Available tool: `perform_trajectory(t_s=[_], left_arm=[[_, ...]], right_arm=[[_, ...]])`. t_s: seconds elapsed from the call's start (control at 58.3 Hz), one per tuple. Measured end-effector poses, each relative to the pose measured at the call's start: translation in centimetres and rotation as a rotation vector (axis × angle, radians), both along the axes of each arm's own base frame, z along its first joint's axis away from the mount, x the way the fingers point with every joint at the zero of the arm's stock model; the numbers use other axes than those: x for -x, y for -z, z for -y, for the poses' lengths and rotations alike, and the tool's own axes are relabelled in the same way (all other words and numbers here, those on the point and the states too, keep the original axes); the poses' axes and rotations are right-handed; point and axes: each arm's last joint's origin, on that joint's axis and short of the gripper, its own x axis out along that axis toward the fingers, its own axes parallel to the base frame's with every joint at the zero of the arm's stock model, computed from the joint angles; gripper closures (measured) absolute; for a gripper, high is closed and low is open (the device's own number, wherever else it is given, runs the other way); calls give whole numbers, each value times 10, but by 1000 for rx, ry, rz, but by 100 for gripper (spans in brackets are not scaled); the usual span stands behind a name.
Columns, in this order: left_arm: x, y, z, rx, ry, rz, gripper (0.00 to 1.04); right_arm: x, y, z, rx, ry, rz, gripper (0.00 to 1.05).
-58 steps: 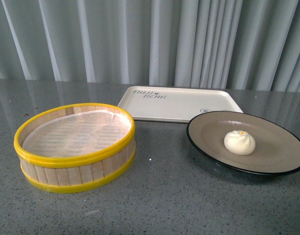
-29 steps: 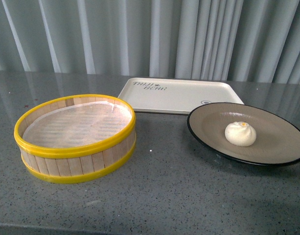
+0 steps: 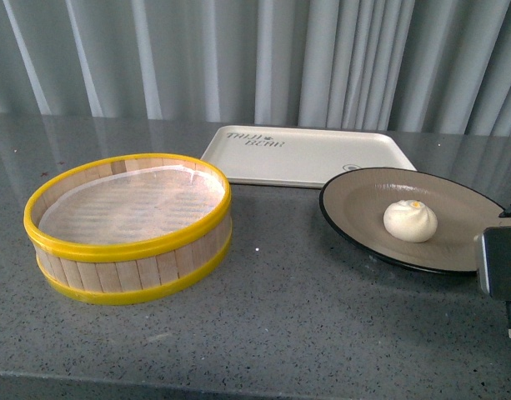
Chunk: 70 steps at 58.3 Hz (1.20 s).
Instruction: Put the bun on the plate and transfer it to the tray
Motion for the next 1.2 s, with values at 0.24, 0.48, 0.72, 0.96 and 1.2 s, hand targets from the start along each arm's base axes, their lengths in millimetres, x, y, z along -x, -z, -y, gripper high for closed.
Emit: perform_trajectory(t_s=[0.24,0.48,0.72,0.96,1.2], left_arm=[[0,0,0,0,0,0,7],[0,0,0,0,0,0,7],[0,0,0,0,0,0,7],[0,0,0,0,0,0,7],[0,0,0,0,0,0,7]], right_arm=[[-14,4,-7,-9,-19,27,8],[-22,12,-11,-18,-26,36,8],[-28,14,-14,-27,-28,45,9],[-31,21,-15,-26,-29,34,47],[-27,32,-10,-12,-28,44,85]])
